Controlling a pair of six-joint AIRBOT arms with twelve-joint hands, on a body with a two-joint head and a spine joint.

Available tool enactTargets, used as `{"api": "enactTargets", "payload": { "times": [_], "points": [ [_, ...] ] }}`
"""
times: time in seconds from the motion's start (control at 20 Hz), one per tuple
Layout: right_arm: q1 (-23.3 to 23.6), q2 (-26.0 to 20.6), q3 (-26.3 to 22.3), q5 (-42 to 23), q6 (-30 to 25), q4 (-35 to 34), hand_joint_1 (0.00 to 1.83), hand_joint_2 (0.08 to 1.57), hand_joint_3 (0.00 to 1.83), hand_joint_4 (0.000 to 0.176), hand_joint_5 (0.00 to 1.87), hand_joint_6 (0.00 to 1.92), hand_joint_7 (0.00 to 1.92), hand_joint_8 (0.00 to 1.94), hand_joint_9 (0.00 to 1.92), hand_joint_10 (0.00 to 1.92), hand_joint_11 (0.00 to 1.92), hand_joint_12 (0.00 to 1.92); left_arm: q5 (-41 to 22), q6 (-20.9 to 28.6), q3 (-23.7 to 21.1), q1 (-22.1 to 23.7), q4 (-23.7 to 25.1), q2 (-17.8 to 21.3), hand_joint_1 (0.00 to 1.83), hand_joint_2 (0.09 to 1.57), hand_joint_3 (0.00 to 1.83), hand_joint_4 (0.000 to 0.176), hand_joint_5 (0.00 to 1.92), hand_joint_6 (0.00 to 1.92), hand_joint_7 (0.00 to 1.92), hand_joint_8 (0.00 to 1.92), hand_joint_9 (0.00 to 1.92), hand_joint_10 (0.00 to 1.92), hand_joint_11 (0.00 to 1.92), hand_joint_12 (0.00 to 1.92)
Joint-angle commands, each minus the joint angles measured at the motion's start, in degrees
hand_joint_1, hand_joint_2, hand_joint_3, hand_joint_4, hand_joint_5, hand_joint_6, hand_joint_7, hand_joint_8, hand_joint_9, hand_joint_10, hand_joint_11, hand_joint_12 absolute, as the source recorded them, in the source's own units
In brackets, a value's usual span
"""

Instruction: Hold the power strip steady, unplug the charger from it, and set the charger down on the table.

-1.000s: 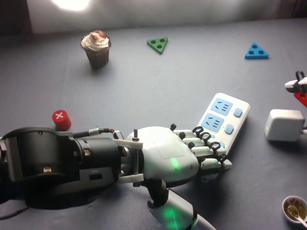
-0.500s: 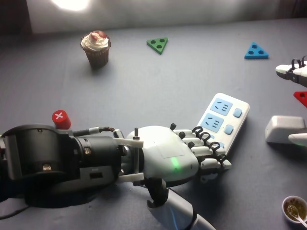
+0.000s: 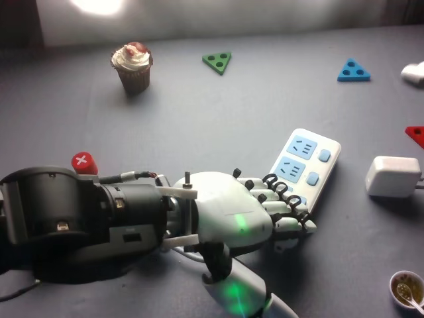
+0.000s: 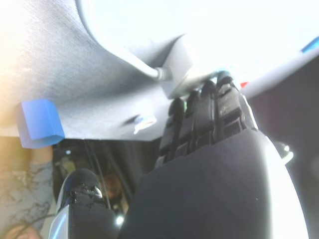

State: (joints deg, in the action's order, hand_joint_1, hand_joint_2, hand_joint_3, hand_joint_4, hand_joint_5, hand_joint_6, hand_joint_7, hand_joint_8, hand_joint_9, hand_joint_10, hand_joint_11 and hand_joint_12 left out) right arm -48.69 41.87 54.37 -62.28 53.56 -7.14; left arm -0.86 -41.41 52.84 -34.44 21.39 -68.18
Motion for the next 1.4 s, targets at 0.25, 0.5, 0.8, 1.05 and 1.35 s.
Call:
{"api": "enactTargets", "payload": {
  "times": [0.25, 0.5, 0.8, 1.05, 1.35],
  "points": [
    [-4.4, -4.3, 0.0, -10.0, -0.4, 2.8, 0.54, 0.98, 0.01, 0.000, 0.17, 0.00, 0.26, 0.00, 0.30, 0.00, 0.16, 0.39, -1.9, 0.4, -0.6, 3.7, -0.4, 1.3, 0.00, 0.97, 0.00, 0.000, 0.05, 0.01, 0.06, 0.01, 0.04, 0.01, 0.04, 0.01],
    [-5.7, -5.3, -1.0, -11.6, -0.4, 4.4, 0.56, 0.98, 0.00, 0.000, 0.21, 0.01, 0.28, 0.01, 0.31, 0.00, 0.18, 0.40, -1.2, 0.4, -1.5, 8.5, -1.1, 3.0, 0.00, 0.96, 0.00, 0.000, 0.04, 0.00, 0.04, 0.00, 0.03, 0.00, 0.04, 0.01],
    [-5.3, -7.9, -2.6, -11.1, -2.0, 9.1, 0.57, 0.98, 0.00, 0.000, 0.25, 0.00, 0.32, 0.00, 0.34, 0.00, 0.21, 0.38, -1.0, 0.4, -2.2, 13.2, -3.1, 4.4, 0.00, 0.97, 0.00, 0.000, 0.05, 0.00, 0.06, 0.00, 0.04, 0.00, 0.04, 0.01],
    [-3.3, -9.6, -2.9, -5.3, -4.9, 11.1, 0.48, 1.04, 0.01, 0.000, 0.21, 0.01, 0.28, 0.00, 0.31, 0.00, 0.20, 0.37, 0.0, 0.4, -2.5, 15.4, -3.8, 4.2, 0.00, 0.97, 0.00, 0.000, 0.03, 0.00, 0.04, 0.00, 0.03, 0.00, 0.03, 0.01],
    [-2.4, -8.6, -3.5, -5.6, -4.4, 10.5, 0.57, 0.98, 0.00, 0.000, 0.29, 0.01, 0.36, 0.01, 0.37, 0.01, 0.25, 0.36, 0.1, 0.3, -2.9, 16.7, -4.3, 5.3, 0.00, 0.98, 0.00, 0.000, 0.05, 0.00, 0.07, 0.01, 0.04, 0.00, 0.04, 0.01]
  ]
}}
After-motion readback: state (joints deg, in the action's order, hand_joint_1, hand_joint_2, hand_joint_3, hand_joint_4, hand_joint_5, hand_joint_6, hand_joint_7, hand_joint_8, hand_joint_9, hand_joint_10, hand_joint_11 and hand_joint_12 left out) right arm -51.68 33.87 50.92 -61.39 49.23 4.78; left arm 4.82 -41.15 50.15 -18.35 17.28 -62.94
